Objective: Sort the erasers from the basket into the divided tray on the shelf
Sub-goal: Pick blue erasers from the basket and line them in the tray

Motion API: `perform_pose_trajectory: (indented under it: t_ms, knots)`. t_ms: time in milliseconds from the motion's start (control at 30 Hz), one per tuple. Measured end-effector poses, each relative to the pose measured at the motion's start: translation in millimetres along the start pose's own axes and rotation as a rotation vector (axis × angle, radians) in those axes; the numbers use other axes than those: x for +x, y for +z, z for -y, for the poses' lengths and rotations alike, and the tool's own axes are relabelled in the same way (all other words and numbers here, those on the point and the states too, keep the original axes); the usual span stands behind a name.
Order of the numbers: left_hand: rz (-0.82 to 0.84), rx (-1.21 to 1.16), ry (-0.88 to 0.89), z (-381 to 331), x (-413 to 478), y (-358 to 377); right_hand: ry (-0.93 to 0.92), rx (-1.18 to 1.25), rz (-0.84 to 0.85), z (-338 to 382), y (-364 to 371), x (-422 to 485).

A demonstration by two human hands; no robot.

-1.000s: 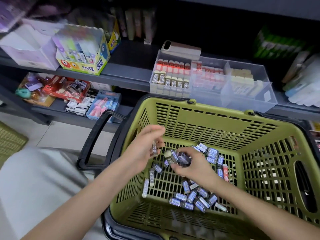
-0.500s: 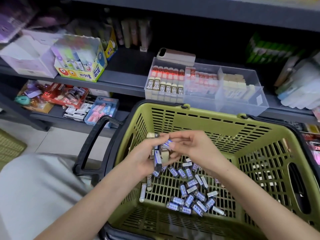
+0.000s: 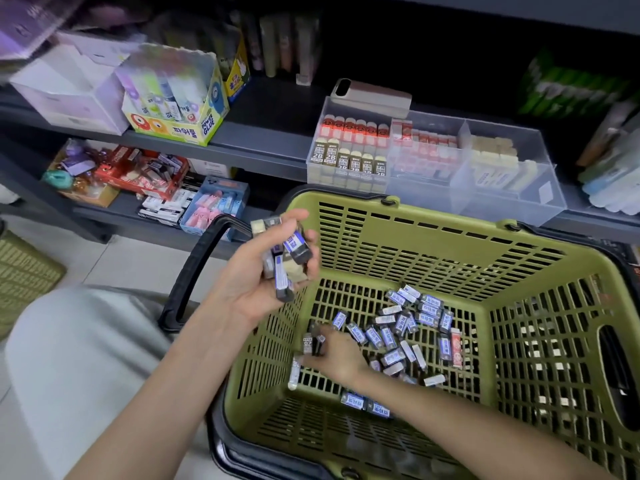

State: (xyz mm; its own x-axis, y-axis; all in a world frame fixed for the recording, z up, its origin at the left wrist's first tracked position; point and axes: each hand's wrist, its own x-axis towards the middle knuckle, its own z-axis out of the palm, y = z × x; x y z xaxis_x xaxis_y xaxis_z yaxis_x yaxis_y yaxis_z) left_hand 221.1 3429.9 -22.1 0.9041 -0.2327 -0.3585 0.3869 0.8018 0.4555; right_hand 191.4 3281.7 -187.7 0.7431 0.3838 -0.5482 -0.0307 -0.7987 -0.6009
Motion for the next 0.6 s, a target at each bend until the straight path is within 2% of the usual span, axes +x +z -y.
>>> perform_pose_trajectory:
  t_ms: [133,367,467,600]
  knots:
    - [0.0,-0.028,0.022,1.3,-2.1,-1.6,-0.03,-0.193,-0.117,2.4,34.0,10.5]
    - [0.01,-0.05,-0.002,2.9,0.4,-2.0,-0.125,-0.208,0.004,-2.0,33.9,13.1]
    - [0.036,-0.06,-0.004,3.1,1.7,-3.2,-0.139,-0.055,0.068,-5.5,37.6,10.5]
    - [0.063,-0.076,-0.012,4.1,4.0,-4.8,0.04,0.306,0.132,-2.3,44.5,8.1]
